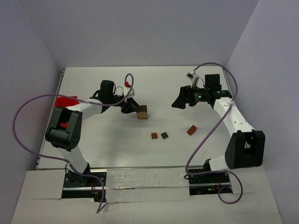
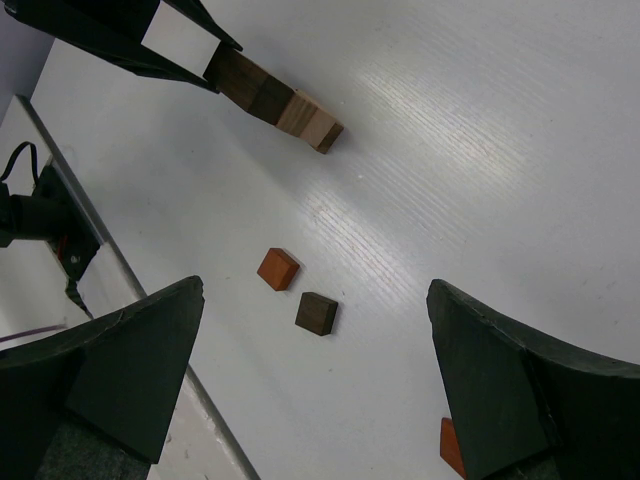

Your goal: Build the wood block tower

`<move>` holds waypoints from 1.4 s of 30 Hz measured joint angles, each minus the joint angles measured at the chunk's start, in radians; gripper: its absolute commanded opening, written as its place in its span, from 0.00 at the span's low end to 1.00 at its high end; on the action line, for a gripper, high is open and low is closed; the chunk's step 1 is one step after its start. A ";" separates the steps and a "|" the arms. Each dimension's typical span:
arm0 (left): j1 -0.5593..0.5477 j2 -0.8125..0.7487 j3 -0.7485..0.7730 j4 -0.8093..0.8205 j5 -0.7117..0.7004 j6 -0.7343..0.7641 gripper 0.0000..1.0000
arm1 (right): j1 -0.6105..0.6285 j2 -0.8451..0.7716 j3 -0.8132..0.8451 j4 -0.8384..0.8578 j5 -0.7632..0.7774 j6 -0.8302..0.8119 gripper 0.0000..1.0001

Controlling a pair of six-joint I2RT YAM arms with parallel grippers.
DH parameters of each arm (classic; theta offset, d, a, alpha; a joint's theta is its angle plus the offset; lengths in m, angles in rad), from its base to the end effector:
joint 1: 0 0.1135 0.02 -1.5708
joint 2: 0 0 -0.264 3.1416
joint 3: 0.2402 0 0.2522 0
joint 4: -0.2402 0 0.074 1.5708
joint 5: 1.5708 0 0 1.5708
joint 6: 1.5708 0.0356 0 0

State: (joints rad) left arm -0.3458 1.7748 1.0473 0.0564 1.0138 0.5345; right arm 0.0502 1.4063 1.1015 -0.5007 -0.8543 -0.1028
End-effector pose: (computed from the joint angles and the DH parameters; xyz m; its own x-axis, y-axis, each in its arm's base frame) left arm 0.3369 -0.1535 0.1962 -0.0936 0.3199 -0.9428 0.9904 0.1267 -0.0553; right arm 0.2942 0.0417 0.2874 -0.6595 -0.1006 -0.7449 -0.6257 0.6227 0.4699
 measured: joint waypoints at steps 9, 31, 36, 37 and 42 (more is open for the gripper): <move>-0.002 0.000 0.000 0.002 -0.002 -0.006 0.44 | 0.000 0.000 0.000 0.000 0.000 0.000 1.00; -0.009 0.000 0.000 0.008 -0.018 -0.007 0.44 | 0.000 0.001 0.000 0.000 0.000 -0.001 1.00; -0.009 0.000 0.000 0.007 -0.018 -0.003 0.44 | 0.000 0.001 0.000 0.000 0.000 -0.001 1.00; -0.009 0.000 0.000 0.007 -0.018 -0.002 0.44 | 0.000 0.001 0.000 -0.001 0.000 -0.001 1.00; -0.009 0.000 0.000 0.007 -0.018 0.002 0.43 | 0.000 0.001 0.000 -0.001 0.000 -0.001 1.00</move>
State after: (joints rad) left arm -0.3546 1.7748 1.0473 0.0631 0.9959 0.5366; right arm 0.0502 1.4071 1.1015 -0.5014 -0.8547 -0.1036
